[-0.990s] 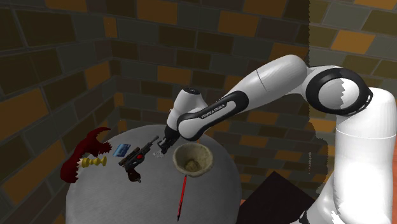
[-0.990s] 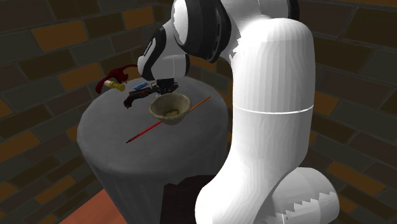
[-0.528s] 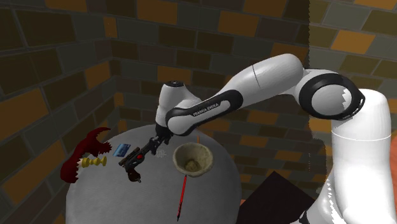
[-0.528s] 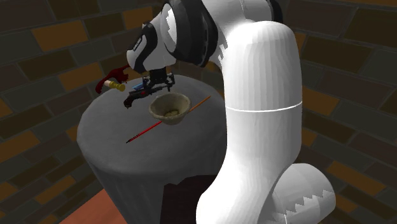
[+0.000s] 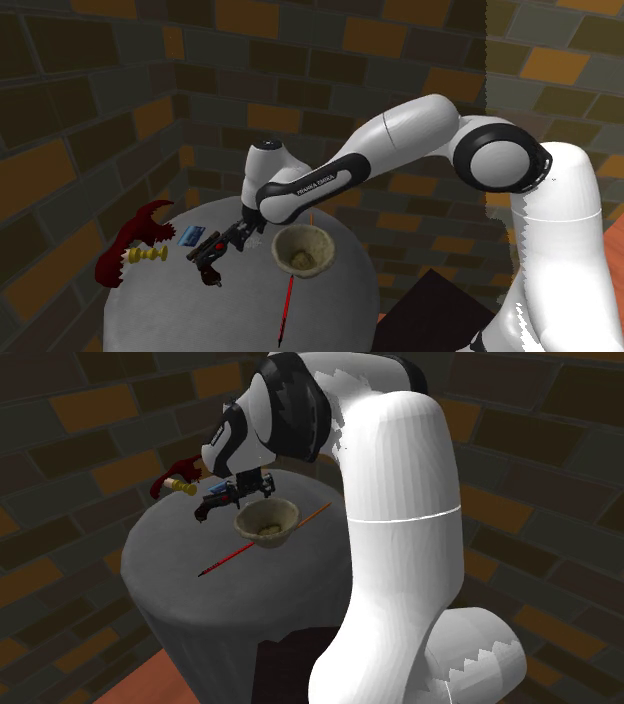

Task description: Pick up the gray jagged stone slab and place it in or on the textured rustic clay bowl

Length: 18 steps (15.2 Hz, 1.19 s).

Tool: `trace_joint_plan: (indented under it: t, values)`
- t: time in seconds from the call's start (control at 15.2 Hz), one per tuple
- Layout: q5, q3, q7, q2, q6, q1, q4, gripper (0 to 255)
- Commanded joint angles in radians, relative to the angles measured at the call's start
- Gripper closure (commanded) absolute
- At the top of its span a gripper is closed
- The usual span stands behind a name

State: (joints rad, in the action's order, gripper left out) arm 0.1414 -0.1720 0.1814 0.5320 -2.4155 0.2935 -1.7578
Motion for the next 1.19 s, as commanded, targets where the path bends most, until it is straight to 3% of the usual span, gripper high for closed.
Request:
trace_joint_plan:
  t: [0.0,0.33,0.4,1.12]
  values:
    - [0.001,0.001,0.001,0.005,-0.003,0.001,0.002,0]
    - [0.001,0.001,0.001,0.005,-0.002,0.001,0.002,0]
    - [0.001,0.001,0.001,0.005,-0.002,0.001,0.002,255]
    - [-0.003,-0.002,-0.002,-0.011,0.017,-0.001,0.006,255]
